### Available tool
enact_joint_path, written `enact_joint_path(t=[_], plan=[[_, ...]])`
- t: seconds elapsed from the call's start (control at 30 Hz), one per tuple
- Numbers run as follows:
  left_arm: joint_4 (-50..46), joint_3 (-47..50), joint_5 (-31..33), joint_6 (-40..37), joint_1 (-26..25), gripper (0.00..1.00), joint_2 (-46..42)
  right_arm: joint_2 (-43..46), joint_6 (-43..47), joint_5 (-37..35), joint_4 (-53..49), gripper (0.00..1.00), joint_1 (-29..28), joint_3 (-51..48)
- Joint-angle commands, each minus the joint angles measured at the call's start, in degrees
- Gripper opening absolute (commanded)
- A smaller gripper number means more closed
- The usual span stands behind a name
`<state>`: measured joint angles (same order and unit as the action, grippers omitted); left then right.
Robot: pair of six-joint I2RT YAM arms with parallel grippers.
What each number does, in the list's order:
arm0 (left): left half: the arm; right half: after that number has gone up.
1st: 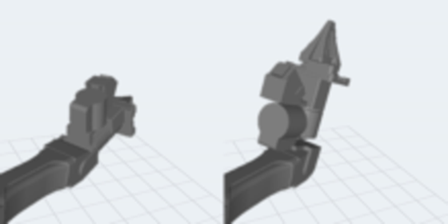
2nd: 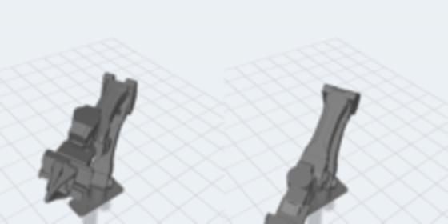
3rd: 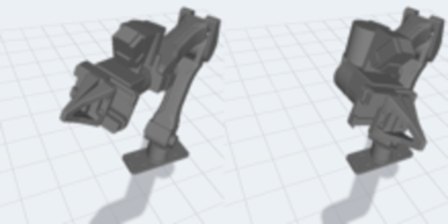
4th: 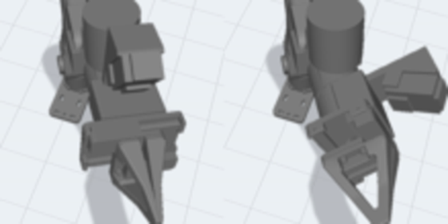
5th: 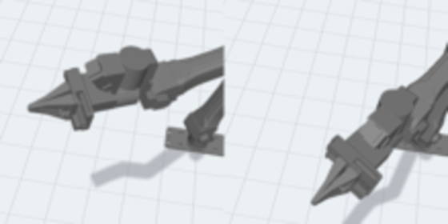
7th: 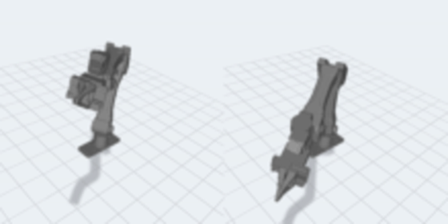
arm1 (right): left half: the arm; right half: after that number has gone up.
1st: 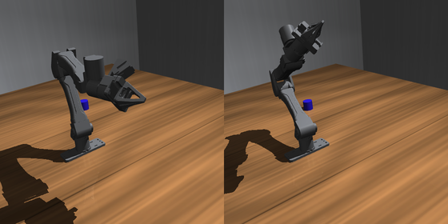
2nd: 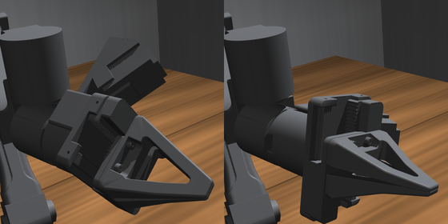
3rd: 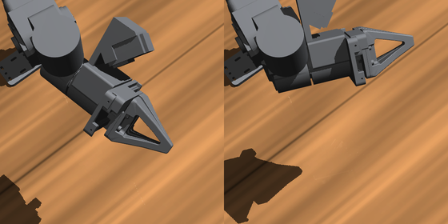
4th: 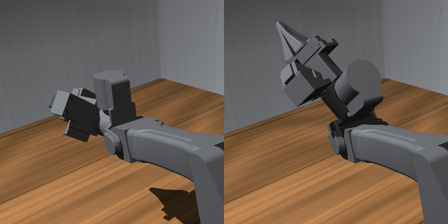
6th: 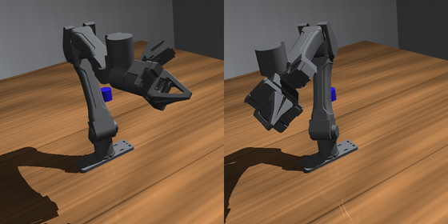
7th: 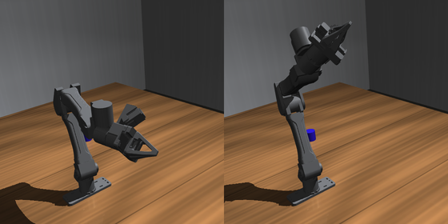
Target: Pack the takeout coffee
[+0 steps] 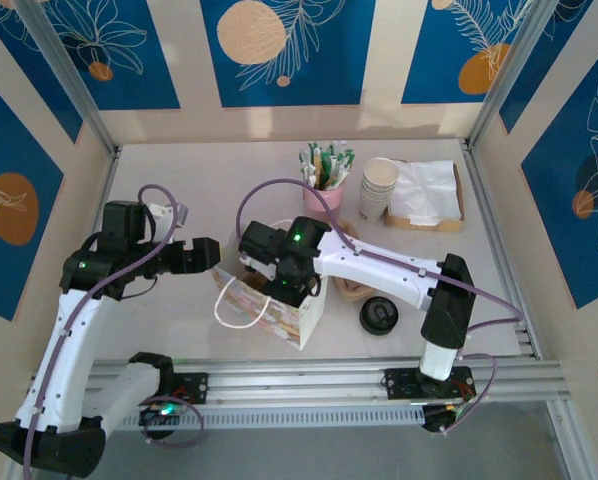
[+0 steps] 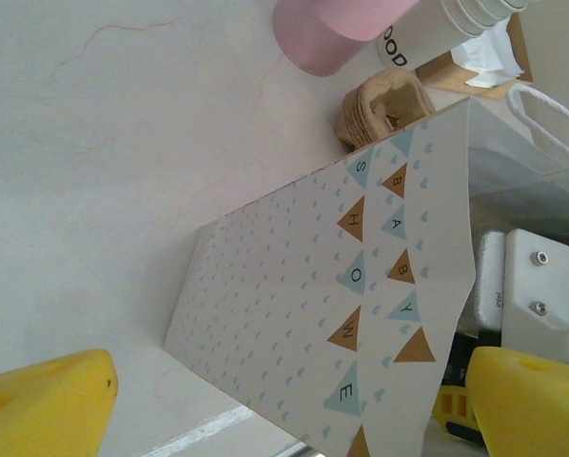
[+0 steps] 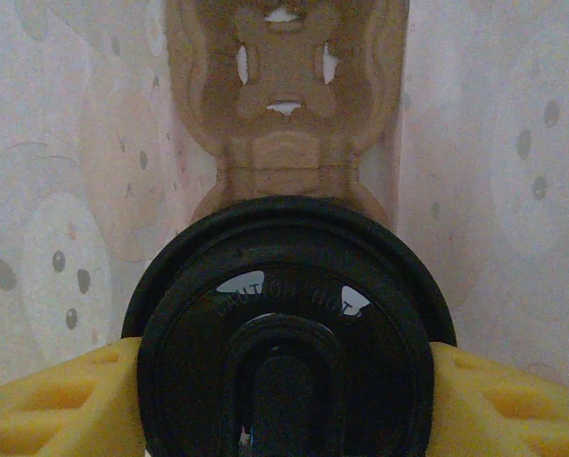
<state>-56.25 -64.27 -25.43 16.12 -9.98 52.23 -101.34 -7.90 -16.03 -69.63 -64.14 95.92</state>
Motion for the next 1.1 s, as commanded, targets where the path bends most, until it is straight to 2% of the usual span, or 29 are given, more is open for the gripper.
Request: enact_joint_path(t=[0.0, 0.8, 1.07], plan=[[-0.9, 0.6, -0.2, 0.0, 0.3, 0.94, -0.2, 2.3, -0.5, 0.8, 0.5, 0.62, -0.4, -1.1], [-2.4, 2.5, 3.9, -0.6, -0.8, 0.91, -0.1, 2.2, -3.8, 3.2, 5.6, 0.61, -0.5, -11.6], [-2.5, 2.6, 4.2, -0.3, -1.0, 0.91, 0.1, 1.2, -4.0, 1.6, 4.7, 0.6, -0.9, -13.2]])
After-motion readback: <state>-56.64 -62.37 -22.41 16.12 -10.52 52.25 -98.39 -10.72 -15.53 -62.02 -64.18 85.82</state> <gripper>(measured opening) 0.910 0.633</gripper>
